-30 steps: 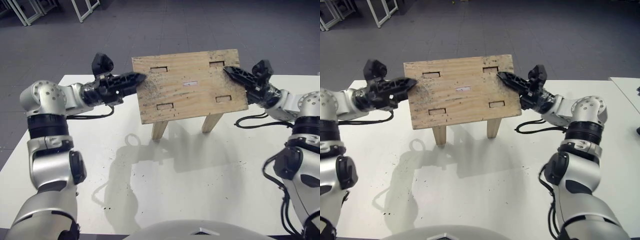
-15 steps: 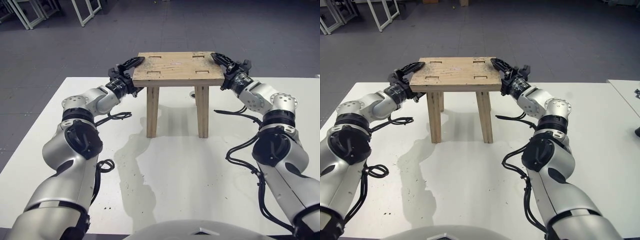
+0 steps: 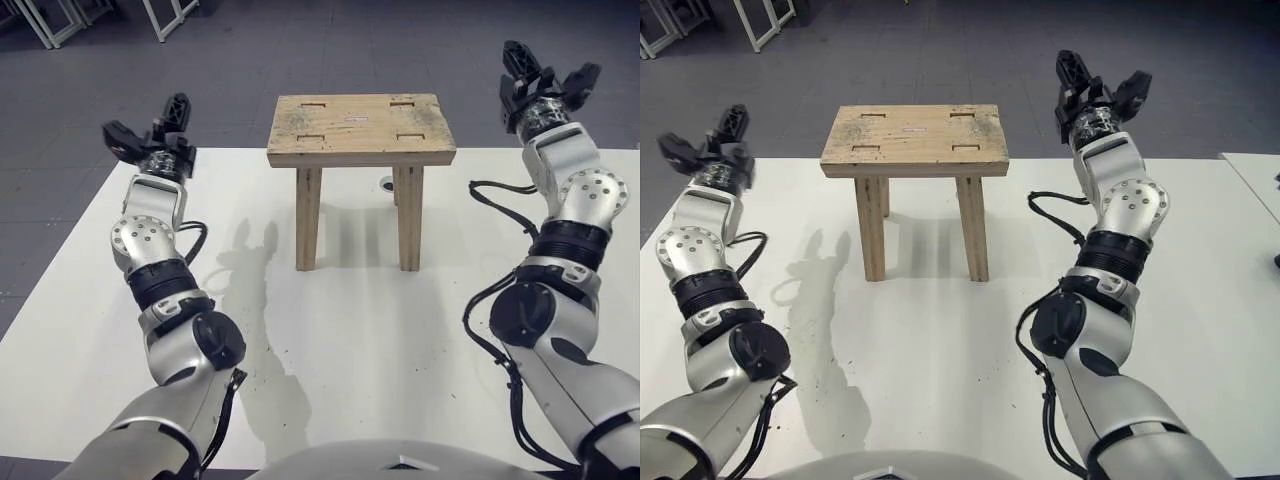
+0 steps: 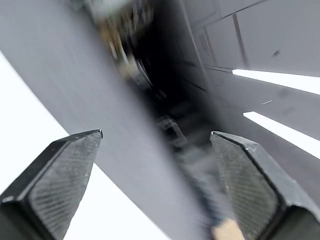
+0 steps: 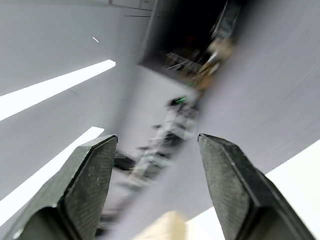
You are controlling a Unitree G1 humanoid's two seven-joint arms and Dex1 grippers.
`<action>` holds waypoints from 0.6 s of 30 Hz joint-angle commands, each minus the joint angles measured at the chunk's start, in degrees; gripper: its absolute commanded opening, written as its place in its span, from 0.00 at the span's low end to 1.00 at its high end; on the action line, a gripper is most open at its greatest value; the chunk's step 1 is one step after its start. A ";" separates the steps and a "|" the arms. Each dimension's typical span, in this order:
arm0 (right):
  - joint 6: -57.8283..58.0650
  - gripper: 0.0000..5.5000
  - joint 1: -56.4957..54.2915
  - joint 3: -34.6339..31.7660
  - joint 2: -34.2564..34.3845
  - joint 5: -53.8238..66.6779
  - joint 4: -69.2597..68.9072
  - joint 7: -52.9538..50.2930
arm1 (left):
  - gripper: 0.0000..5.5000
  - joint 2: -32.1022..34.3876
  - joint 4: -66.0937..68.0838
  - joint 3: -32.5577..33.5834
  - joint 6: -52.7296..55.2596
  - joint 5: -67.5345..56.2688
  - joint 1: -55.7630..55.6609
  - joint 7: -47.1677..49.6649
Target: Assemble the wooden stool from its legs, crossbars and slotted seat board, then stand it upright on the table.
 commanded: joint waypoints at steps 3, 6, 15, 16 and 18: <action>-12.52 0.54 -8.56 20.25 0.82 -16.05 -9.79 6.78 | 0.73 -0.53 -5.02 -22.74 -13.88 19.75 -17.30 -1.43; -9.77 0.54 -7.75 24.61 4.16 -17.50 0.16 10.49 | 0.73 -4.00 2.22 -26.06 -10.82 20.78 -14.57 -1.75; -4.04 0.54 -0.20 23.72 5.12 -18.38 9.81 12.85 | 0.73 -5.28 14.31 -27.76 6.22 20.71 -5.48 -2.35; -4.99 0.54 0.29 22.03 5.42 -17.09 6.85 12.48 | 0.73 -4.89 12.38 -26.23 2.72 20.36 -6.74 -1.87; -10.80 0.54 2.44 17.92 6.50 -14.51 -2.21 11.15 | 0.73 -3.98 5.44 -23.25 -6.11 20.07 -8.18 -1.25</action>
